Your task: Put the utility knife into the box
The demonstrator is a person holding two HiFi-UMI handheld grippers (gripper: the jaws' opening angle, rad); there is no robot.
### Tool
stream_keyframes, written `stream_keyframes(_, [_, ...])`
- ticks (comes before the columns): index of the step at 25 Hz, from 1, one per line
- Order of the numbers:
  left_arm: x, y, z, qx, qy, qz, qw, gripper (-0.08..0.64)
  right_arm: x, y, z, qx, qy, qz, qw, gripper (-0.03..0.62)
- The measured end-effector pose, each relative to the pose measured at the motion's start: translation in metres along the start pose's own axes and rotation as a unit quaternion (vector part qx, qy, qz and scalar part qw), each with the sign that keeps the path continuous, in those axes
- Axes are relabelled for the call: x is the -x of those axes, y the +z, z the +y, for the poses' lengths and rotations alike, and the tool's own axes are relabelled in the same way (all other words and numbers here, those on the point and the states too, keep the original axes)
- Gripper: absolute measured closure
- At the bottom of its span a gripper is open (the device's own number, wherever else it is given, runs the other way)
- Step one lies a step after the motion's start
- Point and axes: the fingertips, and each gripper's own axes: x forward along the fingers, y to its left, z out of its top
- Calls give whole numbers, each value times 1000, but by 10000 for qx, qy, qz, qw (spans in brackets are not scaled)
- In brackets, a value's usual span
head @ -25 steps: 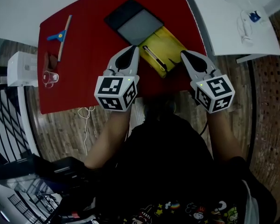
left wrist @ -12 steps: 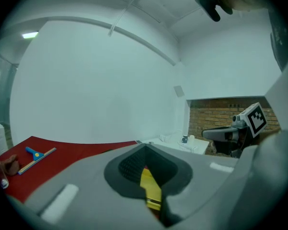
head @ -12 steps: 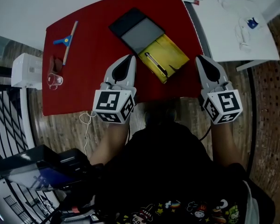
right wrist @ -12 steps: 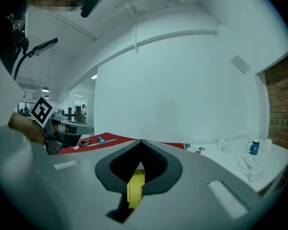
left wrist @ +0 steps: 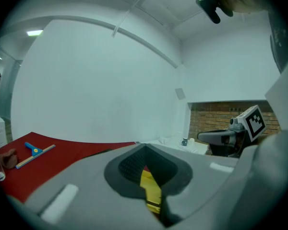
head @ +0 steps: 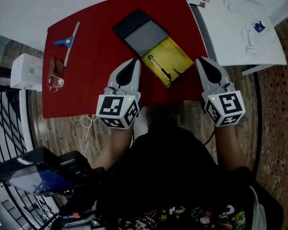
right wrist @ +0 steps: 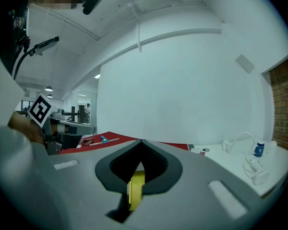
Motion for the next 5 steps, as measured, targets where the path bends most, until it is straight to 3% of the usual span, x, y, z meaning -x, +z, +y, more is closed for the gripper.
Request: stream_keyframes(5, [-2,-1,-1,52,-33,-38,10000,560,-3,-3,3,33,73,24,10000,569])
